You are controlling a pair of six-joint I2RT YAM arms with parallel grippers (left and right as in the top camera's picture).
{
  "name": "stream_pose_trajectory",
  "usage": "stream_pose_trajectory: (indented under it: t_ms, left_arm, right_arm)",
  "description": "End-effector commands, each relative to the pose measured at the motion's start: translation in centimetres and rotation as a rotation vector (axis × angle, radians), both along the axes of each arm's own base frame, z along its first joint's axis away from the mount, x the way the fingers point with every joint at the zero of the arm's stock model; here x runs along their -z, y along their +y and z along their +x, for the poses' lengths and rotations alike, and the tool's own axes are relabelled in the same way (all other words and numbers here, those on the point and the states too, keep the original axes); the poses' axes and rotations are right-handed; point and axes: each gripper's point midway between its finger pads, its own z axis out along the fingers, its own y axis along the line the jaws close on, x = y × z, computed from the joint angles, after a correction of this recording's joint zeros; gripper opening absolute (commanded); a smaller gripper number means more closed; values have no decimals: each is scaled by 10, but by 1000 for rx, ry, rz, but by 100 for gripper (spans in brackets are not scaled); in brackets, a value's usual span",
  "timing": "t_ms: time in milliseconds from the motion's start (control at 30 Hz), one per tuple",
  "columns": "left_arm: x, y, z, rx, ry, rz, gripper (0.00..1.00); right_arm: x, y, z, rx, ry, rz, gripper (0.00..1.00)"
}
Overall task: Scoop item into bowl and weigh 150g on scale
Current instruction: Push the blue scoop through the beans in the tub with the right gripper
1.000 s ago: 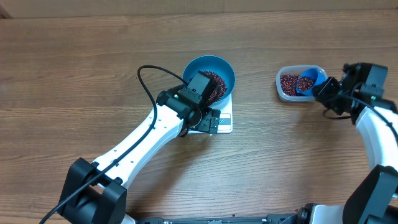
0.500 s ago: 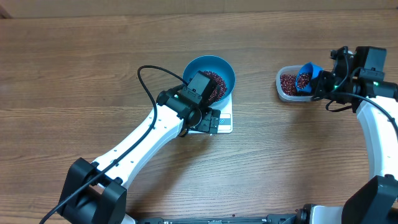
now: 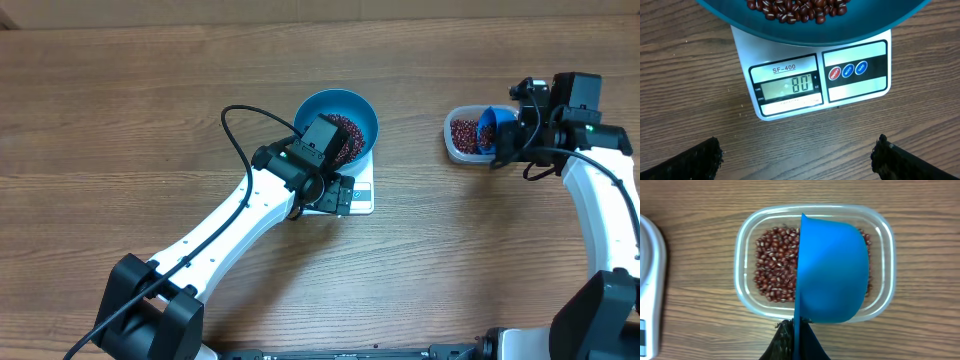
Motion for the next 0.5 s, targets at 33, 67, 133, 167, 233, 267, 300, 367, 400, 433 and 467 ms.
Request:
stream_pose_trajectory:
  t_ms: [33,67,133,167,233,267,300,367,400,433,467]
  left_arm:
    - [-1,-4,1,-7,-2,-8,100]
    - [-1,-4,1,-6,-2,-8,100]
    - [-1,-4,1,-6,-2,-8,100]
    - [-1,-4,1,-6,-2,-8,100]
    - [-1,-4,1,-7,-2,-8,100]
    - [-1,-4,1,-7,-2,-8,100]
    - [-1,-4,1,-6,-2,-8,100]
    - [-1,-4,1,-6,-2,-8,100]
    - [-1,-4,1,-6,-2,-8,100]
    - [-1,-4,1,-7,-2,-8,100]
    - [-1,-4,1,-6,-2,-8,100]
  right_arm:
    - [-14,-18,9,-26,-38,-138,4]
    - [-13,-19,9,-38,-34,-148,4]
    - [-7,-18,10,-48,-22,-149,4]
    - [-3,-16,10,-66,-11,-153,4]
    - [8,-12,11,-89,16,-155,4]
    - [19,-9,12,-106,43,-153,4]
    - [27,-6,12,-124,64,-153,4]
    - [46,3,14,-145,106,-138,4]
    - [50,7,14,-153,116,-125,4]
    - [55,10,15,-131,124,-98,4]
    - [58,11,17,-89,129,-75,4]
